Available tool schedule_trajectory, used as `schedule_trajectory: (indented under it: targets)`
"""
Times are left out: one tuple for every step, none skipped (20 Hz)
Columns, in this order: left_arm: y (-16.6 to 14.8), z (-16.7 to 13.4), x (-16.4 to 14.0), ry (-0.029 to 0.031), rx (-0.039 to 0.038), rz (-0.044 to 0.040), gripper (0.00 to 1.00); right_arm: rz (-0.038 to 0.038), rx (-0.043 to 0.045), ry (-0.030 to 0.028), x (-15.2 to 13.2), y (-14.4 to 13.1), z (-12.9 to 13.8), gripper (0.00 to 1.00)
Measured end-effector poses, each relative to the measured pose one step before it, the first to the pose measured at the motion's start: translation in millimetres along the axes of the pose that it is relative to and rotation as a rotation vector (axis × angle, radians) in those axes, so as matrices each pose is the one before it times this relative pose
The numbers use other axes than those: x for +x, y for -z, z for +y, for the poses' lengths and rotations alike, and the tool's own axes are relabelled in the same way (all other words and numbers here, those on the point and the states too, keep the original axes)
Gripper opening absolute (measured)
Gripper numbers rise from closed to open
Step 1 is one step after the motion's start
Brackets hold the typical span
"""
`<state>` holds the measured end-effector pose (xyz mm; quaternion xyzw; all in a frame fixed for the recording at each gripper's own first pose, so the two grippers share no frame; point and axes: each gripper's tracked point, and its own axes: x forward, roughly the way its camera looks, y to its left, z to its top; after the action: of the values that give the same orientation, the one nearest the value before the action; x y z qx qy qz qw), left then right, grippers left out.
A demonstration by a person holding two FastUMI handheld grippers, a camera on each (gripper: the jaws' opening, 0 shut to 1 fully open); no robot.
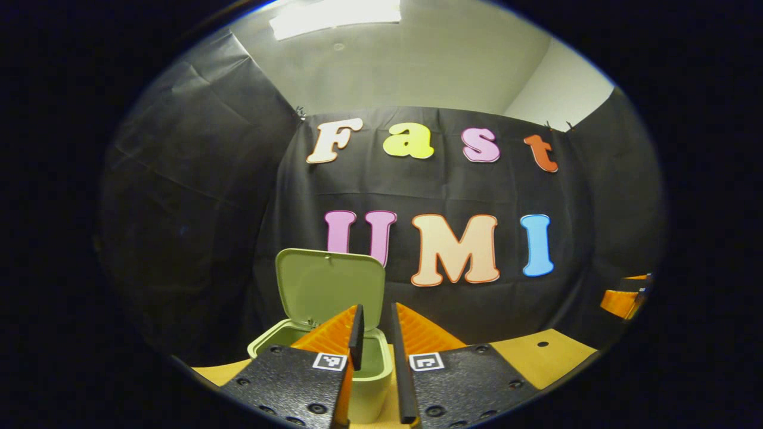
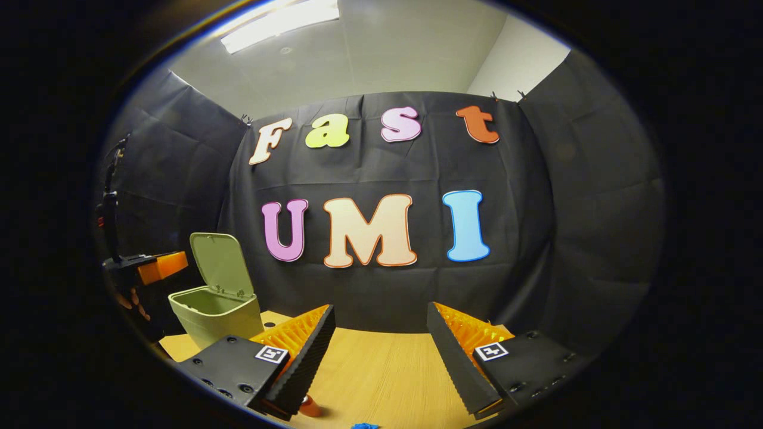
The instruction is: Press the lid of the desktop garbage bin to open it, pick up the crumpled paper on the desktop and throw it into the bin, then pick up the pop can on the desktop and drop it into the bin, and finally close the garbage bin lid.
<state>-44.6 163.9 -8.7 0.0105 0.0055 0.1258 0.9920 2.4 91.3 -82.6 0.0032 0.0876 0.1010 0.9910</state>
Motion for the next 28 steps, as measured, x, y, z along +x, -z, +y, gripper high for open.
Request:
schedule_trajectory:
  targets:
    - [0.14,-8.11,-4.33,0.02033,0.01641,0.00487,0.31,0.01346,0.00232,-0.00887,0.05,5.11,0.39,0.98]
    - [0.29,-6.46,-2.1,0.013,0.01439,0.001,0.41,0.01427,0.00141,-0.00684,1.08,6.42,0.73,0.98]
    - [-1.26,-5.74,-2.35,0.0108,0.01119,0.00002,0.51,0.01342,0.00282,-0.00805,1.39,5.5,0.89,0.98]
    - [-0.19,-6.75,-3.34,0.01089,0.00487,0.00059,0.62,0.01616,0.00583,-0.01045,0.21,8.02,1.73,0.98]
    - [-1.98,-5.51,-3.76,0.00847,0.0011,-0.0018,0.67,0.02098,0.00655,-0.01007,1.92,8.1,2.15,0.98]
    - [-1.52,-3.81,-3.02,0.00321,-0.00031,-0.00218,0.76,0.02304,0.00302,-0.0086,1.26,11.3,1.57,0.98]
    - [-2.77,-3.31,-3.84,0.00371,-0.00472,-0.00307,0.8,0.02507,-0.00203,-0.0044,2.06,10.91,0.88,0.98]
    - [-0.89,-3.06,-1.65,0.00335,-0.00479,-0.00057,0.89,0.02255,-0.00637,-0.00413,2.35,12.97,0.95,0.98]
    - [-1.94,-1.9,-2.63,0.00231,-0.00282,-0.00139,0.92,0.02576,-0.0091,-0.00569,3.6,12.46,0.99,0.98]
    - [-0.85,-0.19,-2.43,-0.00272,0.00069,-0.00324,0.9,0.0376,-0.00615,-0.00214,1.88,17.1,1.03,0.98]
    - [-1.75,-0.32,-1.8,-0.00013,0.00199,-0.00101,0.94,0.03627,-0.00155,-0.00408,3.24,16.03,0.62,0.98]
    - [-0.82,1.15,-2.59,-0.004,0.00397,0.00086,0.94,0.03133,-0.00112,-0.00286,1.34,14.37,0.85,0.98]
    - [-0.91,1.77,-1.56,-0.0042,0.00403,0.00042,0.91,0.03016,-0.00472,-0.00118,3.17,13.91,0.36,0.98]
    - [0.39,1.51,-0.79,-0.00488,0.00496,0.00374,0.91,0.03108,-0.00886,0.0012,4.65,15.78,-0.34,0.98]
    - [-0.43,3.41,-1.58,-0.00789,0.00425,0.00398,0.94,0.03063,-0.00778,-0.00191,2.71,13.77,0.24,0.98]
    - [0.44,2.75,-1.86,-0.00421,0.00135,0.00271,0.91,0.02983,-0.00707,-0.00305,2.62,15.61,1.68,0.98]
    - [0.83,2.51,-2.59,-0.00505,-0.00013,0.00342,0.91,0.02772,-0.00842,-0.0023,3.41,12.7,1.13,0.98]
    - [1.52,2.51,-0.52,-0.00615,0.00141,0.00453,0.91,0.02607,-0.00832,-0.00232,2.46,13.17,0.64,0.98]
    - [1.15,3.0,-1.69,-0.00719,0.00261,0.00474,0.91,0.02432,-0.00695,-0.00505,3.19,11.71,1.89,0.98]
    - [3.15,3.56,-0.78,-0.00754,0.00414,0.00832,0.91,0.0247,-0.00746,-0.00361,2.53,11.49,2.44,0.98]
    - [2.08,1.94,-0.66,-0.00369,0.00394,0.00887,0.91,0.01883,-0.00818,-0.00253,3.08,9.83,1.55,0.98]
    - [2.71,2.05,-1.72,-0.00397,0.00264,0.00804,0.91,0.01468,-0.00948,-0.00014,2.09,8.24,1.09,0.98]
    - [0.59,2.27,-1.18,-0.0045,0.00204,0.00339,0.91,0.01379,-0.01269,0.00047,3.16,7.34,0.65,0.98]
    - [0.69,2.08,-0.65,-0.00526,0.00328,0.0024,0.94,0.01422,-0.01304,0.00001,3.73,9.18,1.18,0.98]
    - [0.6,3.23,0.07,-0.00932,0.00829,0.00367,0.91,0.01597,-0.00996,-0.00274,3.67,7.2,1.83,0.98]
    - [3.02,4.16,-0.4,-0.00914,0.00941,0.00333,0.91,0.0174,-0.00693,-0.0035,3.27,7.88,1.88,0.98]
    - [1.05,2.77,-1.05,-0.00539,0.00721,0.00407,0.91,0.01641,-0.00363,-0.00195,3.59,6.48,0.87,0.98]
    - [2.25,1.63,-1.23,-0.00531,0.0042,0.00479,0.91,0.01504,-0.00341,-0.0012,2.09,8.17,-0.29,0.98]
